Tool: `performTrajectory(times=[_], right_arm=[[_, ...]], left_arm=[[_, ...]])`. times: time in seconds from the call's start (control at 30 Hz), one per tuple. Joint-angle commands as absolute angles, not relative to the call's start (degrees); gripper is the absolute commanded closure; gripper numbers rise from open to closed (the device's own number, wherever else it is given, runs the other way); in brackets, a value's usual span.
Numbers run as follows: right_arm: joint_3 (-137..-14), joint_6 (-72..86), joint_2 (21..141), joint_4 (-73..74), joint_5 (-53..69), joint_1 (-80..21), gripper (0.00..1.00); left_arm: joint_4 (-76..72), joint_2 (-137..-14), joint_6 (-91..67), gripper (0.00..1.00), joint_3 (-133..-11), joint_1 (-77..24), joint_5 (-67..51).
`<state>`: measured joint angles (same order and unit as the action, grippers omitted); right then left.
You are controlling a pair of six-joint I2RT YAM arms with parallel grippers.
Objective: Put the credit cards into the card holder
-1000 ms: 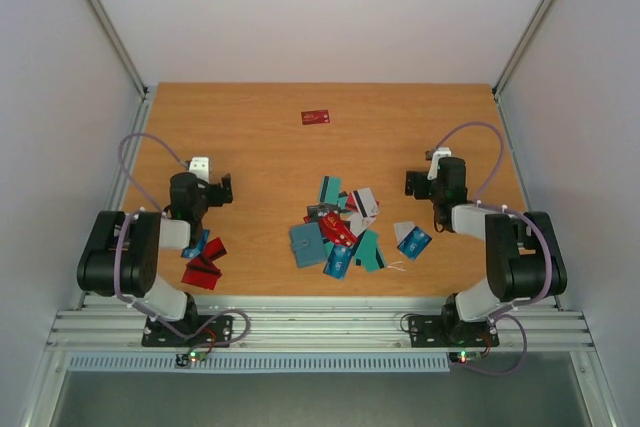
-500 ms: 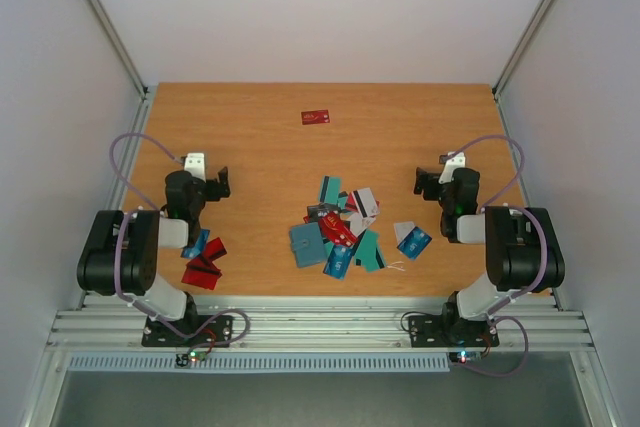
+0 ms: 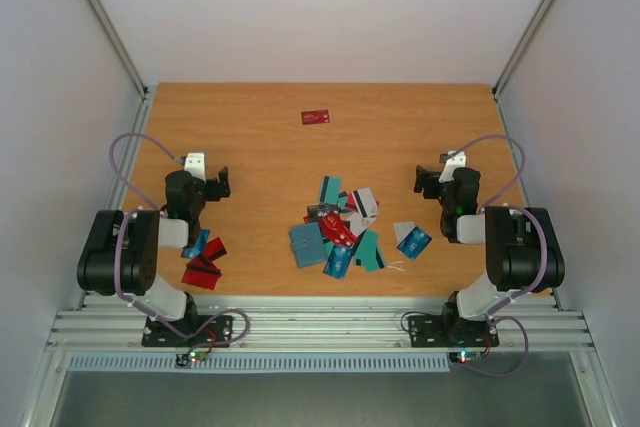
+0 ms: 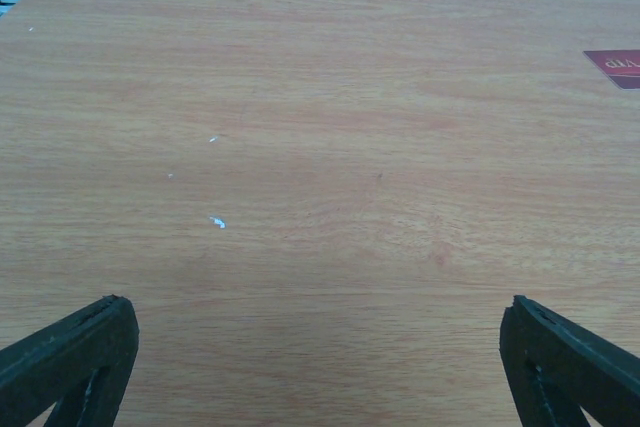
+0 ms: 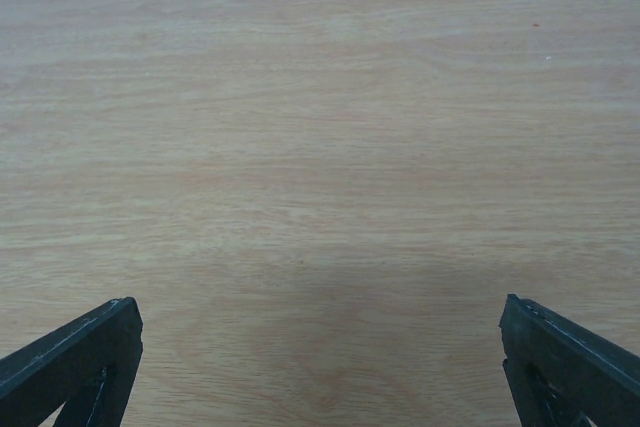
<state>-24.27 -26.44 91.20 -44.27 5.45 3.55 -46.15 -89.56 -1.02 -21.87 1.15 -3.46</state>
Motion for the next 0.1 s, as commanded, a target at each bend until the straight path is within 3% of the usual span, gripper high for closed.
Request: performTrajectory(times=[0.0,0.07], right_arm=[[-24.8,-25.9,91.3,-46.6,5.5,3.5,0.02],[-24.4,-26.0,91.1,-47.0,5.6,3.5,0.02]], left_arm=[[-51.6,-89.5,-0.2,0.01,-23.0,1.3,-3.3],[-51.6,-89.5,-0.2,0.00,-23.0,1.3,-3.3]])
